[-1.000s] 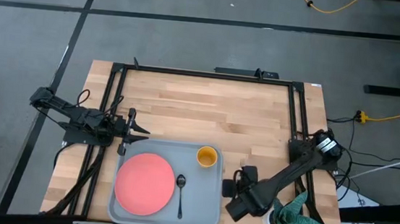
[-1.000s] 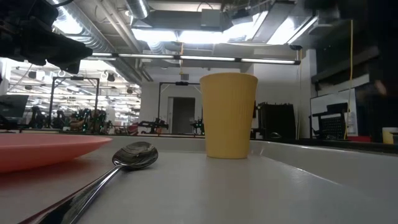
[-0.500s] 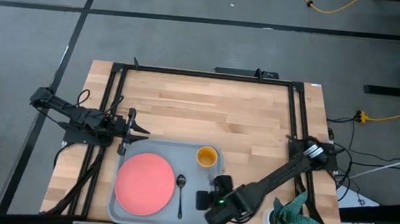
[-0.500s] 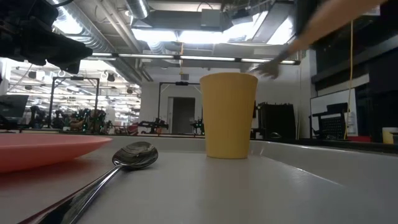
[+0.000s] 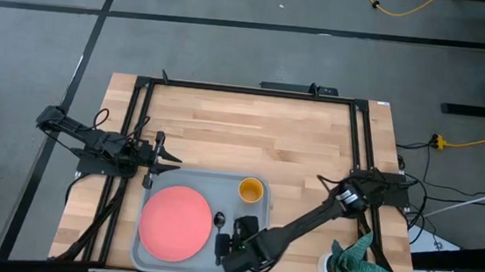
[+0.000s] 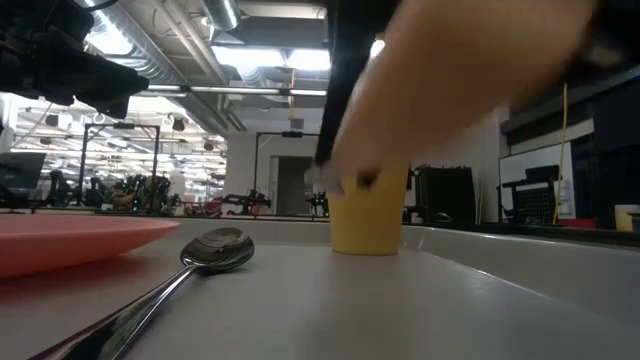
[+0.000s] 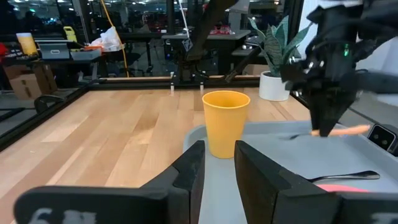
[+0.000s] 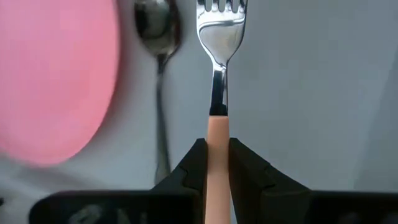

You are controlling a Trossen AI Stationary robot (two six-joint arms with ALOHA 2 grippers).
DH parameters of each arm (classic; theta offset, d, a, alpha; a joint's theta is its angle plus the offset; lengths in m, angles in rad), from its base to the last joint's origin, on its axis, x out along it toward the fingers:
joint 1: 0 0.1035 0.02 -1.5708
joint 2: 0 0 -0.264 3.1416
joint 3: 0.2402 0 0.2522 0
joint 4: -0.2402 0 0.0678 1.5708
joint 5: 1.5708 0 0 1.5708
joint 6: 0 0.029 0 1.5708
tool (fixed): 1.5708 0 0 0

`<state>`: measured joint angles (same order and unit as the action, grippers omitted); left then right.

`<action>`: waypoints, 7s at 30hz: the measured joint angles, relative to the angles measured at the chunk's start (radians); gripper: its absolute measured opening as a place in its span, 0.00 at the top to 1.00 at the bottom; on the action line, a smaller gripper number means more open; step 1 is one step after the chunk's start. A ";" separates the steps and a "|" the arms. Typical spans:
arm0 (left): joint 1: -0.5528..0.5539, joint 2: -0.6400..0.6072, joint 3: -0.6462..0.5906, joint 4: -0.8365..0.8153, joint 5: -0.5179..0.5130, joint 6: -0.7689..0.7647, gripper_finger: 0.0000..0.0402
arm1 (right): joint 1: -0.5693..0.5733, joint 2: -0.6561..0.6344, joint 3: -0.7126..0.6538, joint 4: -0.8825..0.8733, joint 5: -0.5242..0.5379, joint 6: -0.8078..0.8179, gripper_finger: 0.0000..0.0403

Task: Pick and place plate/cup/fork/spoon on tray
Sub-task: Put the orange fork on the gray tray to the right of the black spoon, then return to Home Position

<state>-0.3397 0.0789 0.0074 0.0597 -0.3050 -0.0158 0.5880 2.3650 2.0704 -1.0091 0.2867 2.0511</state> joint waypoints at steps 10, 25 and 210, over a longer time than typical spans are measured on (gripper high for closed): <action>0.000 0.000 0.000 0.000 0.000 0.000 0.80 | -0.024 0.084 0.019 -0.021 -0.052 0.043 0.90; 0.000 0.000 0.000 0.000 0.000 0.000 0.80 | -0.024 0.082 0.019 -0.014 -0.071 0.034 0.67; 0.000 0.000 0.000 0.000 0.000 0.000 0.80 | -0.584 -2.204 -2.064 1.047 -0.412 -1.960 0.68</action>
<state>-0.3400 0.0788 0.0074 0.0598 -0.3054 -0.0154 0.0036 0.1611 0.0067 0.0382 -0.1249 0.0916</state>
